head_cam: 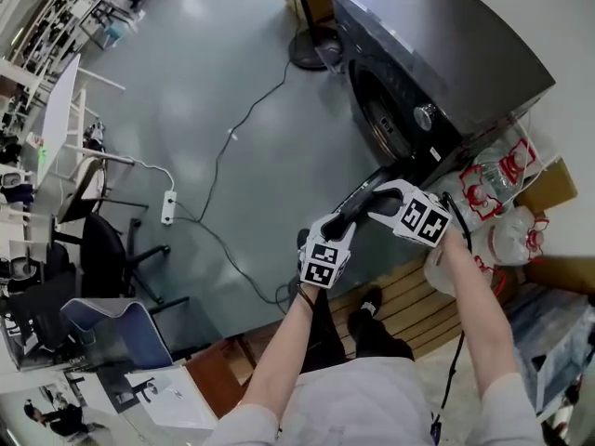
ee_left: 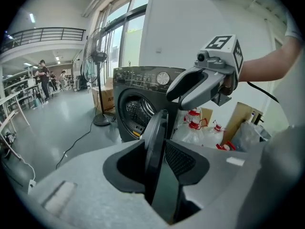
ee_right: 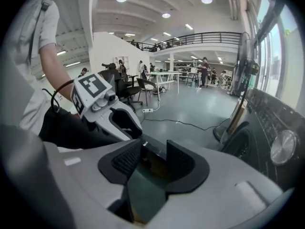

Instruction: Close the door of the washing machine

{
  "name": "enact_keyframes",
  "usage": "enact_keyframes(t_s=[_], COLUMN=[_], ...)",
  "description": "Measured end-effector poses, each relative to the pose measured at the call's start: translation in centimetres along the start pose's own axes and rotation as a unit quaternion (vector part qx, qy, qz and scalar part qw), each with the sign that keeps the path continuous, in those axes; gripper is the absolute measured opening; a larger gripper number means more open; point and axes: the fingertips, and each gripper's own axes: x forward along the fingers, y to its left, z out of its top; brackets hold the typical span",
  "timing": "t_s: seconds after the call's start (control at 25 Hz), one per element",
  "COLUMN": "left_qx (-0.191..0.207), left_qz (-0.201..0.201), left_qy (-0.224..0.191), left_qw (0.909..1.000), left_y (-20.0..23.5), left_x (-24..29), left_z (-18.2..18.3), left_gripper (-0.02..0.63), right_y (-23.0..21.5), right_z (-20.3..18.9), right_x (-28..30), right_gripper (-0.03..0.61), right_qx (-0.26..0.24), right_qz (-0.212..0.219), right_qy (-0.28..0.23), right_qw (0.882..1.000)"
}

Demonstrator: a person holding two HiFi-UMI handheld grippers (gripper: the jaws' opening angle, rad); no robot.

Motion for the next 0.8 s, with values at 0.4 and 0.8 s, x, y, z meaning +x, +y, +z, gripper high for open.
enact_keyframes(t_s=[0.4, 0.8], left_qx=[-0.013, -0.009], left_qz=[-0.006, -0.027], left_qy=[-0.026, -0.029], left_qw=[0.9996, 0.9992], left_y=[0.5, 2.6], left_x=[-0.3, -0.2], left_z=[0.1, 0.7], left_gripper=[0.143, 0.146], right_y=[-0.1, -0.8], right_z=[-3.0, -3.3], right_x=[4.6, 6.9], right_gripper=[0.204, 0.181], right_qx=[-0.227, -0.257], right_qz=[0.028, 0.031], right_qy=[0.135, 0.166], right_qw=[0.964, 0.952])
